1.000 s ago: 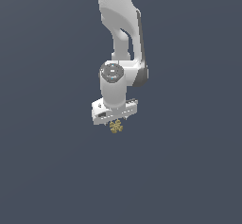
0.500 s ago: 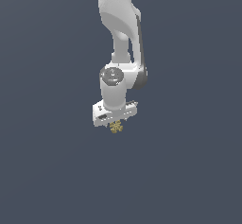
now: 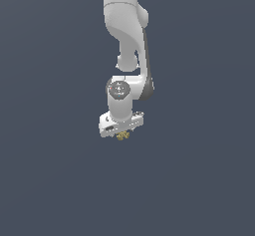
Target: Pick up the object and move it to a goal position.
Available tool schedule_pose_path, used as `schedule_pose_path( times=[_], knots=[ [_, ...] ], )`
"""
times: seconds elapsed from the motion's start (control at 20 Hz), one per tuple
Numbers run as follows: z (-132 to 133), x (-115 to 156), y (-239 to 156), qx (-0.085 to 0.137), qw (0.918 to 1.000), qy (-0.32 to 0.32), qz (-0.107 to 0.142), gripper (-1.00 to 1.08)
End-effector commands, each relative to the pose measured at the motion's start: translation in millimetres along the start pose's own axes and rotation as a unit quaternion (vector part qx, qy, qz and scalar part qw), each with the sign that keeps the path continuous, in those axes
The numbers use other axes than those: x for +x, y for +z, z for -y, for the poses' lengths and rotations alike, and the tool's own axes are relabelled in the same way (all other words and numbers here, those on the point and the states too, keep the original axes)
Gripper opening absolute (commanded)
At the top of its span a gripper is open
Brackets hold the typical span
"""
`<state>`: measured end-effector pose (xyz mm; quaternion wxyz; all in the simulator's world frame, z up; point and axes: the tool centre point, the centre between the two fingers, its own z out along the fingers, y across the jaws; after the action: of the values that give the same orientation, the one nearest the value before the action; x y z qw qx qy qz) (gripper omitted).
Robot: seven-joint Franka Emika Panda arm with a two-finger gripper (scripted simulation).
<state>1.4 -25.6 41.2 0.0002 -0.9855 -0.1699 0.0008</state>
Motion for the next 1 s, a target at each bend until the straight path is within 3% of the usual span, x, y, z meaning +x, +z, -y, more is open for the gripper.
schedule_pose_path(
  times=[0.0, 0.6, 0.95],
  knots=[
    [0, 1, 1, 0.0, 1.0, 0.0, -0.001, -1.0],
    [0, 1, -1, 0.0, 1.0, 0.0, -0.001, -1.0],
    [-6, 8, -22, 0.0, 1.0, 0.0, -0.001, -1.0]
  ],
)
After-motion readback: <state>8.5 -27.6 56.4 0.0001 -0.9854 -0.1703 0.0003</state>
